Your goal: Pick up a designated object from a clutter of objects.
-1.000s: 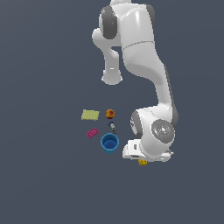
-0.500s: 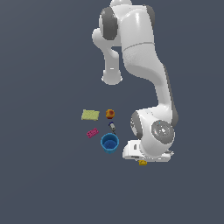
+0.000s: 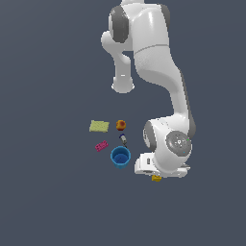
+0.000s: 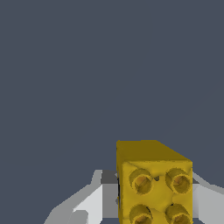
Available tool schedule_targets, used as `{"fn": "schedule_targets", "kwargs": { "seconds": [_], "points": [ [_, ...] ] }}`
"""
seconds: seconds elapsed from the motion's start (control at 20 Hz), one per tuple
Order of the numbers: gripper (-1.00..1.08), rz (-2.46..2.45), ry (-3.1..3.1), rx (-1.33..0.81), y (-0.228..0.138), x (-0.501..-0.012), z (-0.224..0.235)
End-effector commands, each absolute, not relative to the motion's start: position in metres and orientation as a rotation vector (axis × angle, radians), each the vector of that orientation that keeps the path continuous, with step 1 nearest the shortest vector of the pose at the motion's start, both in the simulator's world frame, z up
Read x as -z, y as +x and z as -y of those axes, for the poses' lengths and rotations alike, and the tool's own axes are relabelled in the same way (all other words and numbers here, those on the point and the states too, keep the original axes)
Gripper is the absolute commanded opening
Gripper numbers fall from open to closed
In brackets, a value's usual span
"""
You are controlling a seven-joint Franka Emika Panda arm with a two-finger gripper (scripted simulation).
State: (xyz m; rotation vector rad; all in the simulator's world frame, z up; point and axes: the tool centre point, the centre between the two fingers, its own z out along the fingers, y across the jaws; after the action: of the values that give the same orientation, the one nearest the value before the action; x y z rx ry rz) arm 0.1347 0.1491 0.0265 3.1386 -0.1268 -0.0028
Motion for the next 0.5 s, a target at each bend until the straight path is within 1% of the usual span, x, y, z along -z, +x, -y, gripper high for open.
{"fn": "schedule_targets", "kwargs": {
  "seconds": [0.0,0.25,0.45],
  "points": [
    [-1.0,0.127,3.139,0.0,0.134,-0.034,-0.147],
    [-1.0,0.127,3.139,0.0,0.13,-0.057,-0.139],
    [-1.0,0.127,3.139,0.0,0.126,-0.086,-0.129]
  ]
}}
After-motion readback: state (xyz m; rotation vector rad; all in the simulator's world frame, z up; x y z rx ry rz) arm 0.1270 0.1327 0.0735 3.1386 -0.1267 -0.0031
